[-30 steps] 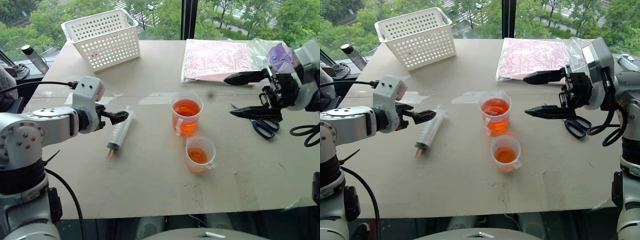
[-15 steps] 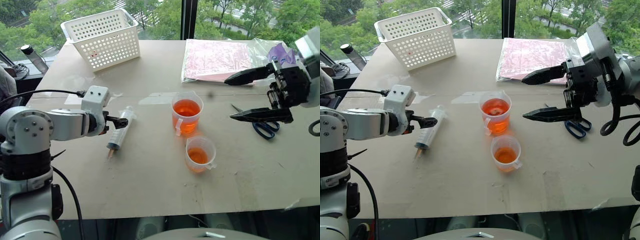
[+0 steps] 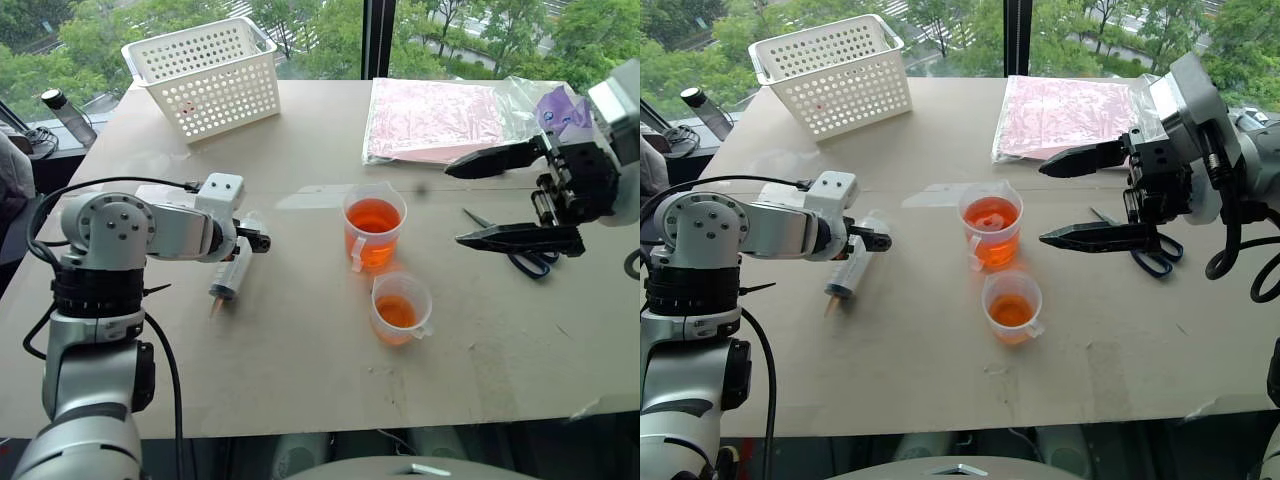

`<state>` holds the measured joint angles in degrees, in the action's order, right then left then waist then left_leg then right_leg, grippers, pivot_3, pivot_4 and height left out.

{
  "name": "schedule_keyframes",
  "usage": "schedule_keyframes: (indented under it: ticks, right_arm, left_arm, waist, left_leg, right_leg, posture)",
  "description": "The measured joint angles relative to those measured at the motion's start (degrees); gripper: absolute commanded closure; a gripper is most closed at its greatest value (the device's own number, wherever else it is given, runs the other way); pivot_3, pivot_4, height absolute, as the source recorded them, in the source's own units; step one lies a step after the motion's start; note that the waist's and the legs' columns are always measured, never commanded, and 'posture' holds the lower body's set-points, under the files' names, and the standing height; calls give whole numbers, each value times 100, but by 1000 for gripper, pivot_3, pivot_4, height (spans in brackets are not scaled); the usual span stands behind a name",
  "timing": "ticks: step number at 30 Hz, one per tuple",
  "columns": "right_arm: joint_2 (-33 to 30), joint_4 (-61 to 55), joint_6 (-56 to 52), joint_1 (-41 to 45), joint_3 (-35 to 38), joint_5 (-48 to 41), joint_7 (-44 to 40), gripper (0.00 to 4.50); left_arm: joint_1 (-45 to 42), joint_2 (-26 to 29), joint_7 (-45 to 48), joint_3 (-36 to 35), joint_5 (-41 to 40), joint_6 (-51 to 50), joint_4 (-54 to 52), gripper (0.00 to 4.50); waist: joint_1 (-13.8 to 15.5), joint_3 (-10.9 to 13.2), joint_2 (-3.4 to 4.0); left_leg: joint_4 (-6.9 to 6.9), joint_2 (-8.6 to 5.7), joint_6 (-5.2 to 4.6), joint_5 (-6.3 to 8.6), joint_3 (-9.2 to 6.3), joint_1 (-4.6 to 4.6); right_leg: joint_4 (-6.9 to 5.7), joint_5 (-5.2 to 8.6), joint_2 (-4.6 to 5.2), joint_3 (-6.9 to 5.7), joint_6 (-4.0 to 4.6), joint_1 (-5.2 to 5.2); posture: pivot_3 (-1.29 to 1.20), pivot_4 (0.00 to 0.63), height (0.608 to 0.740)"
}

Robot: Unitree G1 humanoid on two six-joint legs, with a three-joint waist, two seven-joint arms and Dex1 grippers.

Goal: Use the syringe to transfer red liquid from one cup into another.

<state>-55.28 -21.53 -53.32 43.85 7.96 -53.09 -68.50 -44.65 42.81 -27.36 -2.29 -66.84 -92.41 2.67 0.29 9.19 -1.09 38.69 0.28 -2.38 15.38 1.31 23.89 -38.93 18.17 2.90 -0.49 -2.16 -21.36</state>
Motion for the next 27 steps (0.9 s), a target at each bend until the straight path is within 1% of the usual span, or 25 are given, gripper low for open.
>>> schedule_keyframes:
  ticks: [7, 8, 11, 13, 14, 15, 18, 21, 25, 27]
  right_arm:
    - [2, -54, 81, -187, 2, -45, 109, 117]
    - [1, -76, 113, -245, 32, -60, 134, 0]
    - [1, -106, 151, -335, 35, -89, 144, 0]
    - [-3, -108, 198, -399, 48, -92, 154, 0]
    - [-3, -109, 214, -413, 55, -92, 156, 0]
    - [-4, -109, 223, -419, 64, -94, 157, 0]
    - [-22, -112, 235, -432, 103, -101, 161, 0]
    - [-28, -116, 236, -434, 105, -110, 175, 0]
    - [-31, -112, 236, -433, 105, -127, 214, 0]
    - [-35, -91, 236, -426, 104, -125, 218, 0]
  left_arm:
    - [-45, -96, 265, 15, 504, 1, 265, 0]
    - [-90, -132, 364, 36, 628, 0, 306, 516]
    - [-130, -154, 545, 91, 803, 2, 311, 1665]
    - [-156, -154, 720, 146, 949, 13, 309, 2723]
    - [-164, -152, 770, 165, 1014, 15, 310, 3029]
    - [-167, -153, 839, 180, 1085, 17, 307, 3091]
    - [-170, -188, 1086, 183, 1384, 24, 262, 3090]
    - [-163, -198, 1310, 145, 1878, 403, 171, 3090]
    - [-184, -7, 1883, -180, 2121, 807, -266, 3090]
    - [-188, 173, 2402, -409, 2194, 1307, -576, 3090]
  waist:
    - [-2, 0, 0]
    - [2, 0, -1]
    - [13, -1, -1]
    - [3, -1, 0]
    - [2, -2, 1]
    - [1, -3, 2]
    - [2, -3, 2]
    - [2, -2, 1]
    - [5, 0, -1]
    - [5, 1, -3]
  left_leg:
    - [2, 0, 0, 0, 0, 0]
    - [2, 0, 0, 0, -1, 0]
    - [4, 0, 0, 0, 0, 0]
    - [4, 0, 1, 0, 0, -1]
    - [4, 0, 1, -1, 0, -2]
    - [4, 0, 1, -1, 0, -3]
    - [4, 0, 2, -2, -1, -4]
    - [4, 0, 3, -2, -1, -4]
    - [4, 0, 3, -2, 0, 4]
    - [3, 0, 3, -2, 0, 9]
  right_leg:
    - [-2, 0, 0, 0, 0, 0]
    - [-1, 0, 0, -1, 0, 1]
    - [-2, 0, 0, -1, 0, 1]
    - [-3, 0, 0, 0, 0, 1]
    - [-4, 0, 0, 0, 0, 2]
    - [-6, 0, 0, 0, 0, 2]
    - [-8, 0, -1, 0, 0, 2]
    - [-9, 0, -2, 0, 0, 1]
    - [2, 0, 0, 0, 0, -1]
    - [4, 0, 0, -1, 0, -5]
  posture:
    - [0, 150, 740]
    - [0, 150, 740]
    - [0, 150, 740]
    - [0, 150, 740]
    - [0, 150, 740]
    - [0, 150, 740]
    - [0, 150, 740]
    - [0, 150, 740]
    - [0, 150, 740]
    - [0, 150, 740]
